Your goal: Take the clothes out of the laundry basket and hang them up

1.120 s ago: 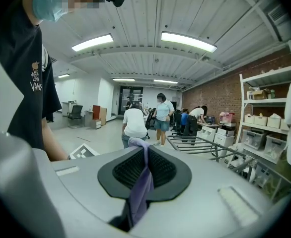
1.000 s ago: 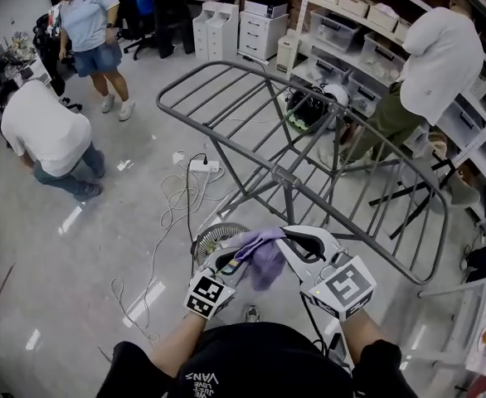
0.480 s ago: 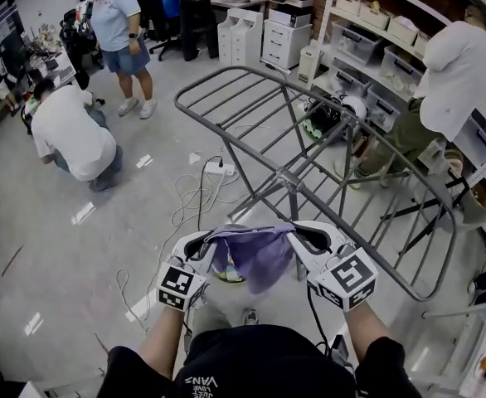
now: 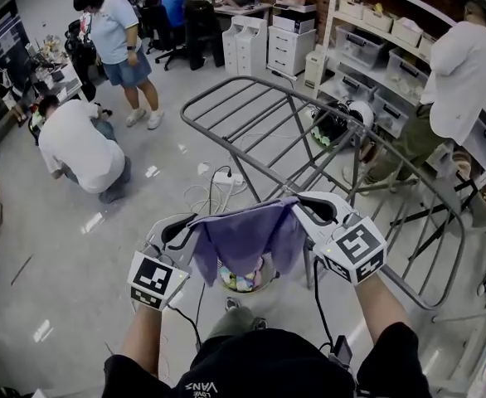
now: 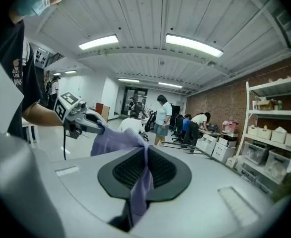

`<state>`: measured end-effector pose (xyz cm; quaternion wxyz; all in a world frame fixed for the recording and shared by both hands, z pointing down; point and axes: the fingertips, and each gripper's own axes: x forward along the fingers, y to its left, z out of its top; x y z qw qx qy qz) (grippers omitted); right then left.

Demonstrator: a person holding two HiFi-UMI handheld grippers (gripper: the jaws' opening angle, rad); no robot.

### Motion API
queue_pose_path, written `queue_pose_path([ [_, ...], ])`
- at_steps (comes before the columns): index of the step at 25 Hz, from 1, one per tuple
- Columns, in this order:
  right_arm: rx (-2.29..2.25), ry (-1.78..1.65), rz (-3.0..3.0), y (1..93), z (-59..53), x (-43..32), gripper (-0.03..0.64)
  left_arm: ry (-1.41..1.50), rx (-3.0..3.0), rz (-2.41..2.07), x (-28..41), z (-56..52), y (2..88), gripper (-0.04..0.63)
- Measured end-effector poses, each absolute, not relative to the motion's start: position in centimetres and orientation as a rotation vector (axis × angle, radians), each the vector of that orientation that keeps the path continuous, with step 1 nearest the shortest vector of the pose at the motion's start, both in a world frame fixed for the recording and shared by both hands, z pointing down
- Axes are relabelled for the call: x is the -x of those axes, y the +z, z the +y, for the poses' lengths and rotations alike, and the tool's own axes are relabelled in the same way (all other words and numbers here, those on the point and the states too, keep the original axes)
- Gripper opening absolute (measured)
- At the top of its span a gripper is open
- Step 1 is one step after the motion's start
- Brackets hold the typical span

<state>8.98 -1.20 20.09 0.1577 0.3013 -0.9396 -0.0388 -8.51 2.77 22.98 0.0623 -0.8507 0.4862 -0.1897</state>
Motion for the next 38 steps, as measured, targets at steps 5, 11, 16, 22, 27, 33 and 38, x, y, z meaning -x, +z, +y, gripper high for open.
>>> queue_pose_path([
  [5,-0.879,-0.174,-2.654,18.2,-5.1,-6.6,0.026,-0.626,2.493,1.473,10.4,-0.1,19.8,0.026],
  [11,-0.962,-0.322,-2.623,13.8,-9.9,-4.5,0.026,-0.551,2.421,1.408,11.7,-3.7,14.9,0.026],
  [16,-1.077,-0.496,-2.583,7.5,-13.9,-3.5,0.026,-0.462,2.328,1.328,12.4,-6.8,8.9,0.026],
  [22,-1.208,-0.65,-2.503,-0.4,-18.2,-3.0,0.026,-0.381,2.237,1.249,12.9,-11.0,1.3,0.026],
  [27,-1.28,-0.71,-2.441,-5.0,-21.4,-3.6,0.026,-0.346,2.196,1.226,12.5,-14.3,-3.7,0.026],
  [33,-1.343,-0.772,-2.387,-8.9,-26.2,-6.3,0.026,-0.367,2.135,1.222,9.8,-18.5,-7.6,0.026],
  [38,-1.389,-0.814,-2.395,-11.1,-30.4,-9.5,0.026,-0.358,2.077,1.274,6.4,-22.3,-10.0,0.026],
])
